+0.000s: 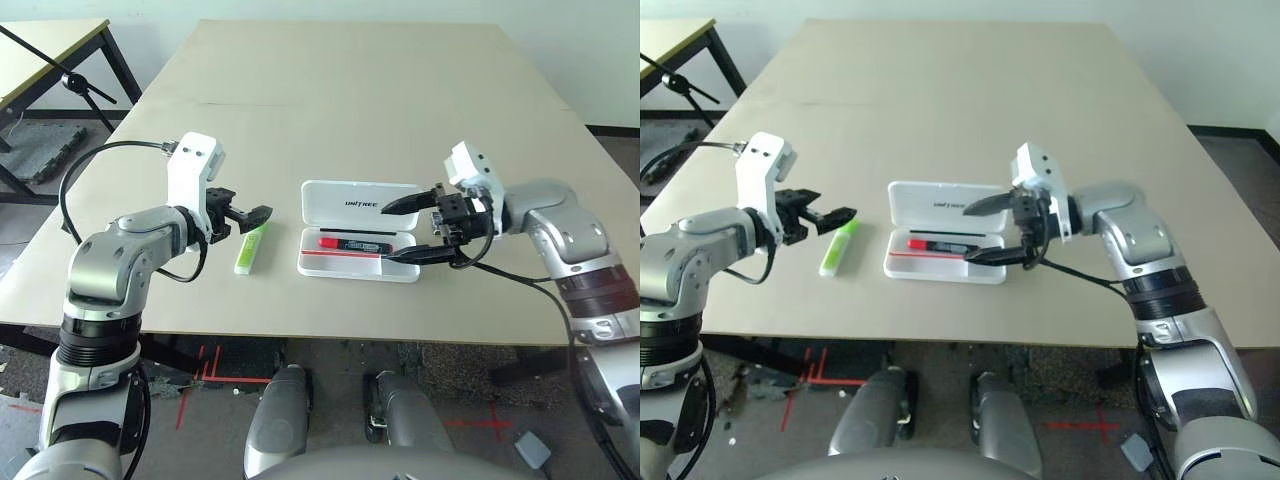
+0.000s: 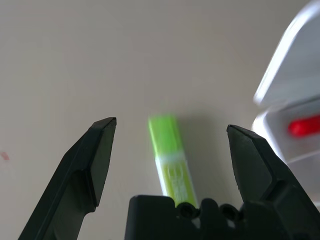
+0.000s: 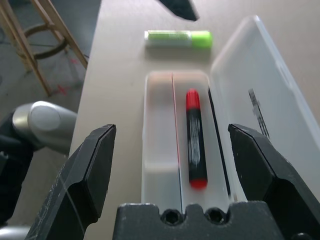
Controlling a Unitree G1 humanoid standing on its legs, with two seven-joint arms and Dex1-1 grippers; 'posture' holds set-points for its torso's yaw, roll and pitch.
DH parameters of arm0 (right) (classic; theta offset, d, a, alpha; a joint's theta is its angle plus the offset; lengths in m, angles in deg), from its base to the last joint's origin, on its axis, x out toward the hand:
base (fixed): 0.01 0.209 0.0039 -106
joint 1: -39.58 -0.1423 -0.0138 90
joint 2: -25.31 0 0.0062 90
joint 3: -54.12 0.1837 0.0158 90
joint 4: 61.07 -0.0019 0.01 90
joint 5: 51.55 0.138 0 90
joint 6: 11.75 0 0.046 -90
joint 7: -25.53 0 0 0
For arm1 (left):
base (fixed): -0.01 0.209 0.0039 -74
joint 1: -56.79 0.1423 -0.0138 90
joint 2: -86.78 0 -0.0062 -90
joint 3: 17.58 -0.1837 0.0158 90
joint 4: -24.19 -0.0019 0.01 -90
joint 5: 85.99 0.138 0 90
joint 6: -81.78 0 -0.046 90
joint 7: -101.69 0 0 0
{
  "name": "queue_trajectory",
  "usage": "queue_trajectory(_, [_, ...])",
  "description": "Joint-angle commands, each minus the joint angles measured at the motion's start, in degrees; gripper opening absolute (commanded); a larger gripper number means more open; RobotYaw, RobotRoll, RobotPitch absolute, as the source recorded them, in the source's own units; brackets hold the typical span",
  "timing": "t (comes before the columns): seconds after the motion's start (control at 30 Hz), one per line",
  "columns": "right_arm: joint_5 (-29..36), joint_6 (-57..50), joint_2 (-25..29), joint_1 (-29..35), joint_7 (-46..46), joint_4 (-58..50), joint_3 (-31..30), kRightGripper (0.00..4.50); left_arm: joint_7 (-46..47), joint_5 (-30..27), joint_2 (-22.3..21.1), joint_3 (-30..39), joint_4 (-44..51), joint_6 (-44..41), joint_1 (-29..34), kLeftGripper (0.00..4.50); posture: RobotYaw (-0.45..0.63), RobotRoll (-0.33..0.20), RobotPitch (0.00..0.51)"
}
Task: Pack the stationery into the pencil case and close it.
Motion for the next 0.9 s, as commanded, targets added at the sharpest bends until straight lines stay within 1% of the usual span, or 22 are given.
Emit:
queue_trajectory(0.03, [1.6,0.7,2.2,1.5,2.0,-0.6,2.1,4.46,2.3,1.0,1.1,-0.8,-0.1,-2.6,1.2,4.50,0.34,0.000,0.096])
queue_trajectory(0.1, [2.5,0.6,3.7,2.0,3.1,-0.6,2.9,4.46,3.0,1.1,2.1,-1.1,-0.6,-3.7,1.5,4.50,0.33,0.000,0.097])
queue_trajectory(0.23, [3.3,0.3,5.3,2.5,4.1,-0.8,3.6,4.46,3.7,1.9,2.0,-2.8,-1.8,-4.1,2.3,4.50,0.33,0.000,0.098])
queue_trajectory(0.3, [3.0,1.0,6.1,2.9,4.4,-0.5,3.7,4.46,3.3,1.8,1.5,-4.0,-2.7,-4.9,2.7,4.50,0.32,0.000,0.099])
queue_trajectory(0.37, [2.4,1.9,7.0,3.4,4.6,-0.1,3.7,4.46,1.9,1.3,0.1,-6.1,-3.1,-6.0,3.2,4.50,0.32,0.000,0.102])
queue_trajectory(0.4, [2.5,1.9,7.3,3.5,4.7,0.0,3.8,4.49,1.4,1.1,-0.4,-6.7,-3.3,-6.4,3.4,4.39,0.32,0.000,0.102])
queue_trajectory(0.47, [2.9,1.8,7.8,3.7,4.7,-0.2,4.0,4.50,0.5,1.2,-1.6,-8.1,-4.2,-6.6,3.5,4.05,0.32,0.000,0.102])
queue_trajectory(0.5, [3.1,1.7,8.0,3.8,4.7,-0.3,4.2,4.50,0.1,1.4,-2.3,-8.6,-4.7,-6.1,3.6,3.76,0.31,0.000,0.102])
queue_trajectory(0.73, [3.5,1.7,8.2,4.6,4.1,-1.0,5.4,4.50,-3.4,1.5,-5.7,-8.4,-6.8,-3.5,2.5,1.24,0.31,0.000,0.102])
queue_trajectory(0.77, [3.5,1.7,8.2,4.7,4.1,-1.1,5.4,4.50,-5.8,1.3,-7.4,-9.2,-6.8,-1.1,2.4,1.08,0.31,0.000,0.102])
queue_trajectory(0.8, [3.6,1.7,8.2,4.8,4.0,-1.0,5.5,4.50,-8.0,1.4,-9.4,-10.4,-6.8,0.8,2.4,1.08,0.31,0.000,0.102])
queue_trajectory(0.9, [3.7,1.7,8.0,4.7,4.0,-0.6,5.5,4.50,-18.4,2.6,-17.8,-15.0,-7.5,10.8,3.3,1.08,0.32,0.000,0.101])
